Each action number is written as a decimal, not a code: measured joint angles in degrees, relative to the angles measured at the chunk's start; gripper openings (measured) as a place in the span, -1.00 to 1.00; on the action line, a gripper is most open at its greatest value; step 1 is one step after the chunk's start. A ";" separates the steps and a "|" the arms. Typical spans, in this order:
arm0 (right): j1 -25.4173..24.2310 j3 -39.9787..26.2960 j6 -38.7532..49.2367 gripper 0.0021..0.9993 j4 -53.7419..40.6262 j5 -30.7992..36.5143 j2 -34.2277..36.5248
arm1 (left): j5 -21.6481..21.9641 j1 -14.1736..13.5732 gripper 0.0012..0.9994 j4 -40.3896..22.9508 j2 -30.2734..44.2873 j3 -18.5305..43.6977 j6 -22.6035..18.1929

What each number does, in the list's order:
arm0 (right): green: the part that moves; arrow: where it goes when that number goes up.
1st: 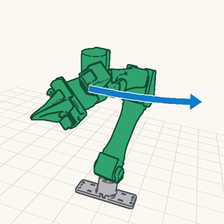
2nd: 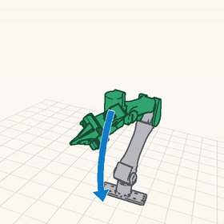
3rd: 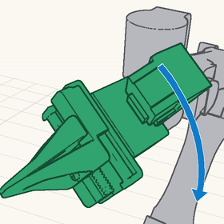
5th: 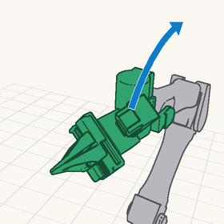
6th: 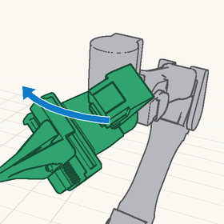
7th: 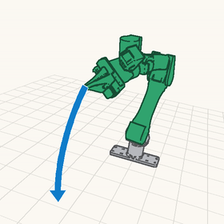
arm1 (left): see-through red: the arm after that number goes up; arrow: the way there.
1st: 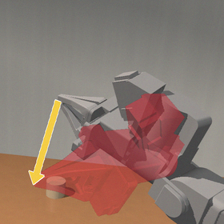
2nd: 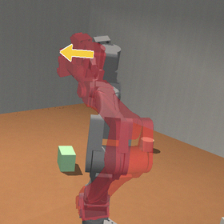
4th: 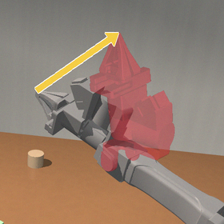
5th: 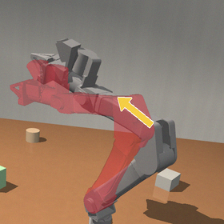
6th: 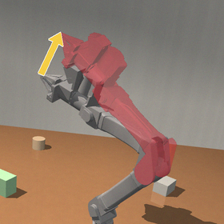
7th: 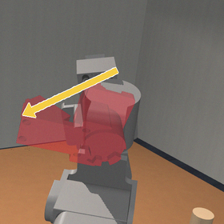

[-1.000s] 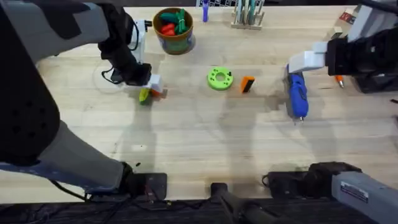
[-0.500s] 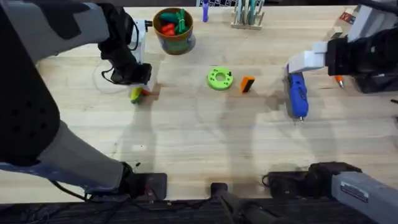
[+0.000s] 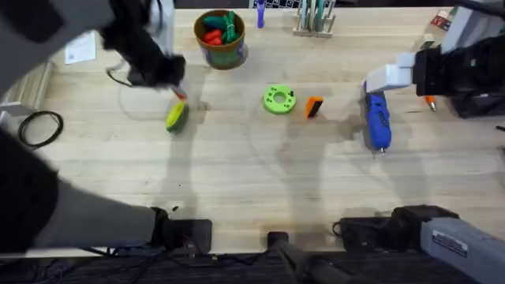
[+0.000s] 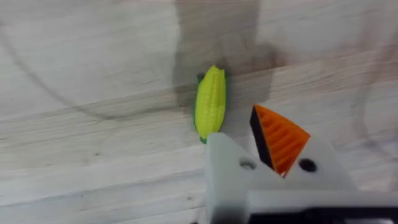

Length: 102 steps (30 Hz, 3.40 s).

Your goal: Pick up the gripper from the table and insert it into the empty holder that is missing its gripper. Then pick up a screw, insert it into the mounting hole, and use the screwdriver to tighten it. Finally, clean up the table by picking up the vegetable and placing it into the bucket.

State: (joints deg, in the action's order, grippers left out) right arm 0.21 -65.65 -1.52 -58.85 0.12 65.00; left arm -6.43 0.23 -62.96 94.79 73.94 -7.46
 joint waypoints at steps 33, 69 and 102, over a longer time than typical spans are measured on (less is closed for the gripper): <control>0.00 -0.02 0.00 0.99 0.00 0.00 0.01 | 0.01 0.00 0.97 -4.17 -19.48 8.54 0.16; 0.00 -0.02 0.00 0.98 0.00 0.00 0.00 | 0.01 0.00 0.97 -4.07 -19.55 8.54 0.15; 0.00 -0.02 0.00 0.98 -0.02 -0.01 0.00 | -3.57 0.00 0.97 54.30 -54.22 -39.97 0.18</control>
State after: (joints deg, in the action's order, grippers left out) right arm 0.21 -65.67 -1.52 -58.86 0.11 64.99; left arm -10.00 0.23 -8.67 40.57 33.97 -7.28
